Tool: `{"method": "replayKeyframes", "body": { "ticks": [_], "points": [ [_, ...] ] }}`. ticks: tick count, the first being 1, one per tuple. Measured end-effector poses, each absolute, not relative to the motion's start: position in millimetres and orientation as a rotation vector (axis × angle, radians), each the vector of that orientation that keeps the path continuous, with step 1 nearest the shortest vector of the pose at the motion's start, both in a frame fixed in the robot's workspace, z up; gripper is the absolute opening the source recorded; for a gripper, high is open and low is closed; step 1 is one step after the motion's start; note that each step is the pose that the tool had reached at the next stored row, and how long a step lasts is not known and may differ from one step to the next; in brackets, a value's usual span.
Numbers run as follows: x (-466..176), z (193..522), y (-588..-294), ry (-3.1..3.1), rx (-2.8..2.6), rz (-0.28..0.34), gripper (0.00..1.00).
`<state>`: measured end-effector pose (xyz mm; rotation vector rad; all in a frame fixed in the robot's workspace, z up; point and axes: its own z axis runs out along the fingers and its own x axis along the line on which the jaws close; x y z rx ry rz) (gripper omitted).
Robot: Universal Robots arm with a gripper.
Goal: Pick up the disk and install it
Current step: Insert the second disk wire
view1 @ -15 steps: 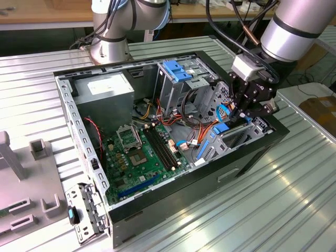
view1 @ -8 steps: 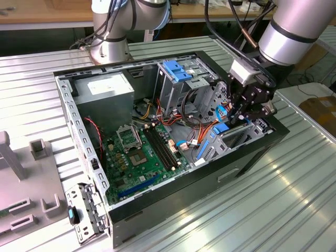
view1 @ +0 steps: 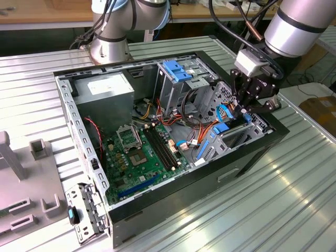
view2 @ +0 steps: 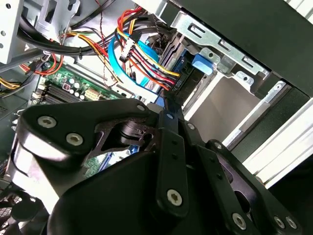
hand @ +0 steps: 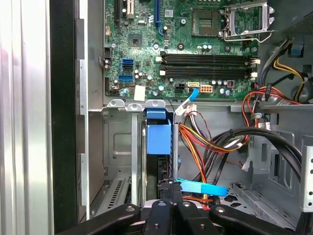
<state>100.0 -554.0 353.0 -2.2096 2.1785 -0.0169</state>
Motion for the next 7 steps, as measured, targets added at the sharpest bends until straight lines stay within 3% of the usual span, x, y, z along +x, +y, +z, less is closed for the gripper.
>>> {"method": "replayKeyframes", "body": {
  "ticks": [7],
  "points": [
    [100.0,353.0,-554.0,2.178,-2.209,-0.016,0.11]
  ]
}}
